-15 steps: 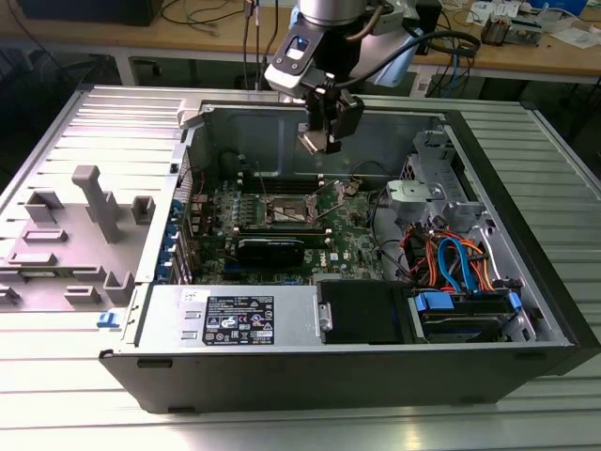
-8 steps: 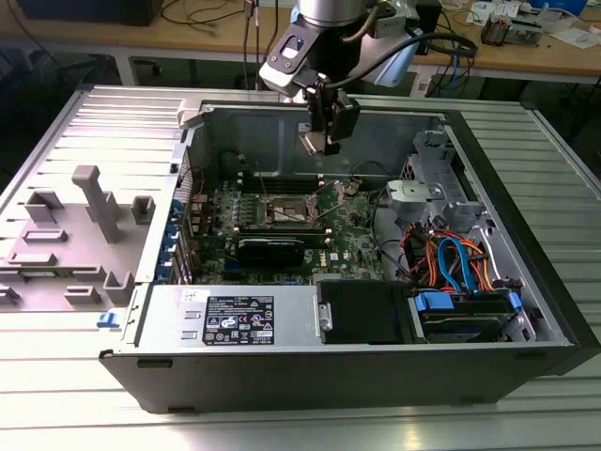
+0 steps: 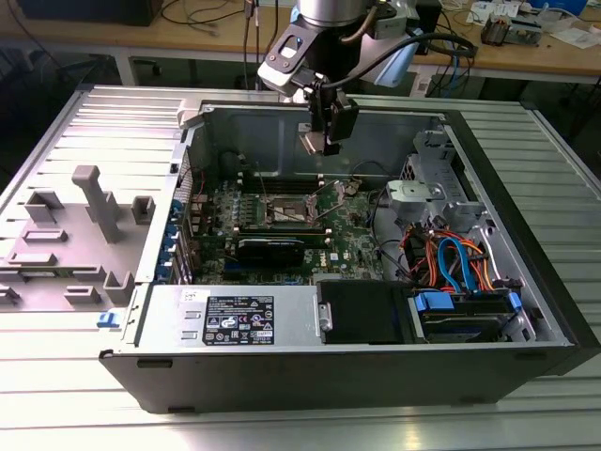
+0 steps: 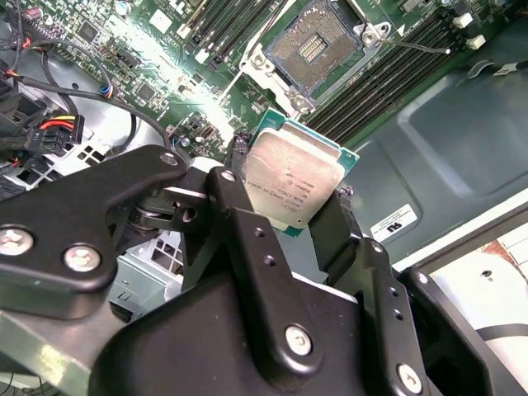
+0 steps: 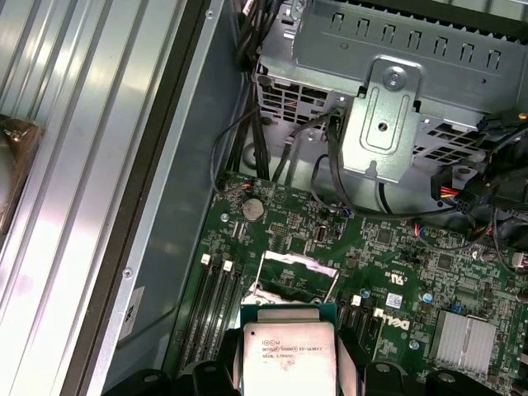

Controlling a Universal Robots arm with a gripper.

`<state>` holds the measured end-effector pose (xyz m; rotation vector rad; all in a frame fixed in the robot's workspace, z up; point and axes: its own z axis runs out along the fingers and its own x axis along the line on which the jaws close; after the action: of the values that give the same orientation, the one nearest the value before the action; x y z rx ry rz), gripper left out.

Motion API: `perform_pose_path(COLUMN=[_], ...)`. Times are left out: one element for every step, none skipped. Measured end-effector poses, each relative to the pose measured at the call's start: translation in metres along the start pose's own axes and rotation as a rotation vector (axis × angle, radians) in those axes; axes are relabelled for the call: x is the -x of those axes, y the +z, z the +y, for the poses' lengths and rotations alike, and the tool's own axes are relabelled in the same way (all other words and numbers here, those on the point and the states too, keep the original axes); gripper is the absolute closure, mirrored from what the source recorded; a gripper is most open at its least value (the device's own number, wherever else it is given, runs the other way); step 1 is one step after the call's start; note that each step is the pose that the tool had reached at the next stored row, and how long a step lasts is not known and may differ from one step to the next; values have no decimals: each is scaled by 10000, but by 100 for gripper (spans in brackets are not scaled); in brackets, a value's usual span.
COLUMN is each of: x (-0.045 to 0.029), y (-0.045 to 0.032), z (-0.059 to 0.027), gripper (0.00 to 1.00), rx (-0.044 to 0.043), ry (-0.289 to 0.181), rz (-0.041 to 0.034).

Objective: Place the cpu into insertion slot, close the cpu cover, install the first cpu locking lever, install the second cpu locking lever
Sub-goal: 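Place the cpu into insertion slot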

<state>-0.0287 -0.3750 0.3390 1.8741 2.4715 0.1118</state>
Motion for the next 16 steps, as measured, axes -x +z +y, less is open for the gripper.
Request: perform_pose_path(x=[0,0,0,0,0,0,0,0,0,0,0,0,0,0,0,0], y=[0,0,0,0,0,0,0,0,0,2,3,5,7,10,12,15], z=[0,0,0,0,0,0,0,0,0,0,0,0,-1,-1,-1,-1], gripper=[45,45,45,45,45,45,45,45,45,45,45,45,45,45,45,45], rx=[1,1,1,0,0,1,1,1,2,2,3,4,6,9,10,12], ry=[0,0,1,2,3,6,9,16,52,104,170,244,437,602,724,908], rz=[0,0,0,0,0,0,0,-1,-4,-8,-13,-19,-35,-48,-59,-75])
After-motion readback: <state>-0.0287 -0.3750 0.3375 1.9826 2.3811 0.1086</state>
